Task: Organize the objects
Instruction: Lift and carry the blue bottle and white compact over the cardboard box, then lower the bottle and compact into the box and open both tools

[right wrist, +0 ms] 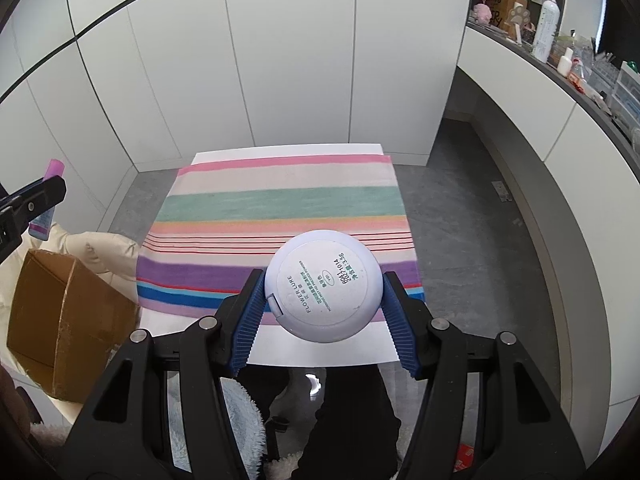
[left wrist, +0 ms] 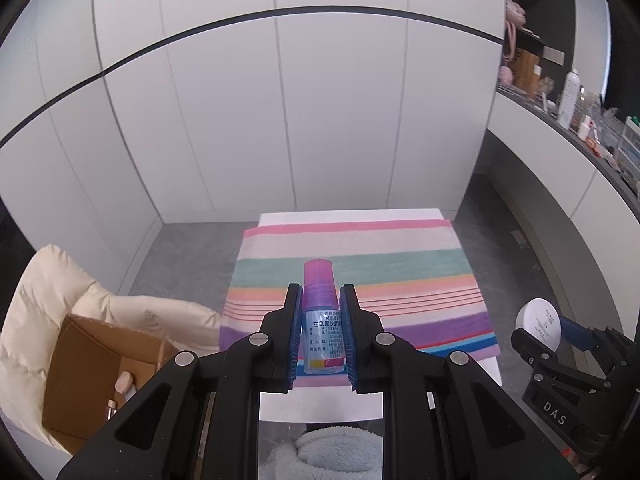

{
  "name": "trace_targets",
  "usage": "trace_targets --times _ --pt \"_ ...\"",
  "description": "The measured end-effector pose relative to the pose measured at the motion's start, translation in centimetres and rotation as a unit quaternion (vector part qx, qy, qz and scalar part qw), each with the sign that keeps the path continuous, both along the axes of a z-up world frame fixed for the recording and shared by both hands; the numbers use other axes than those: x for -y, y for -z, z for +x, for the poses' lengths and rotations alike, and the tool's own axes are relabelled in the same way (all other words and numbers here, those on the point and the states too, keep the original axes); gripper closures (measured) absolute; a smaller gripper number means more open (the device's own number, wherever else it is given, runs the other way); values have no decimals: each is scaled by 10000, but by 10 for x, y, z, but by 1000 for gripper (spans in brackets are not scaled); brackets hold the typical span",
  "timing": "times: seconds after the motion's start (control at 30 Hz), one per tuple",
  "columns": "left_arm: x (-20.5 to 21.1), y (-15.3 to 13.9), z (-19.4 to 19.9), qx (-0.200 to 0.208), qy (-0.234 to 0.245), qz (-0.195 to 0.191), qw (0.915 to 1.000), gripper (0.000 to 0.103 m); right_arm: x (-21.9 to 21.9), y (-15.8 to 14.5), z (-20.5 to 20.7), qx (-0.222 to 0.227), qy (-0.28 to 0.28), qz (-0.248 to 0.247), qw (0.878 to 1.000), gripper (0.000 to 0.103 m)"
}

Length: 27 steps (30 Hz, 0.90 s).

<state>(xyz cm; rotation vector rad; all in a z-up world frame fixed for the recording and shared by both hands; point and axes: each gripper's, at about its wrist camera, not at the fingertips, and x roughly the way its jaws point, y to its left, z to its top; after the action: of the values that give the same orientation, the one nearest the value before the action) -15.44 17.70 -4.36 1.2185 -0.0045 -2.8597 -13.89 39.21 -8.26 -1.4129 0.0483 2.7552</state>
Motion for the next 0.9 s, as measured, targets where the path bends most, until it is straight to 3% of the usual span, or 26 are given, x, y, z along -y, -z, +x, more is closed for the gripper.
trace_targets --times 0.23,0.5,0.67,0.9 --pt "54 11 5 122 -531 31 9985 84 37 5 -13 72 -410 -34 9991 43" --pt "161 14 39 133 -1551 90 9878 84 140 1 -19 53 -1400 -37 9901 43" --pt "244 23 72 235 -2318 161 9723 84 228 2 -18 74 -2132 -64 9770 43" --pt "342 36 128 364 -3426 189 9386 84 355 15 6 186 -3245 -12 9457 43"
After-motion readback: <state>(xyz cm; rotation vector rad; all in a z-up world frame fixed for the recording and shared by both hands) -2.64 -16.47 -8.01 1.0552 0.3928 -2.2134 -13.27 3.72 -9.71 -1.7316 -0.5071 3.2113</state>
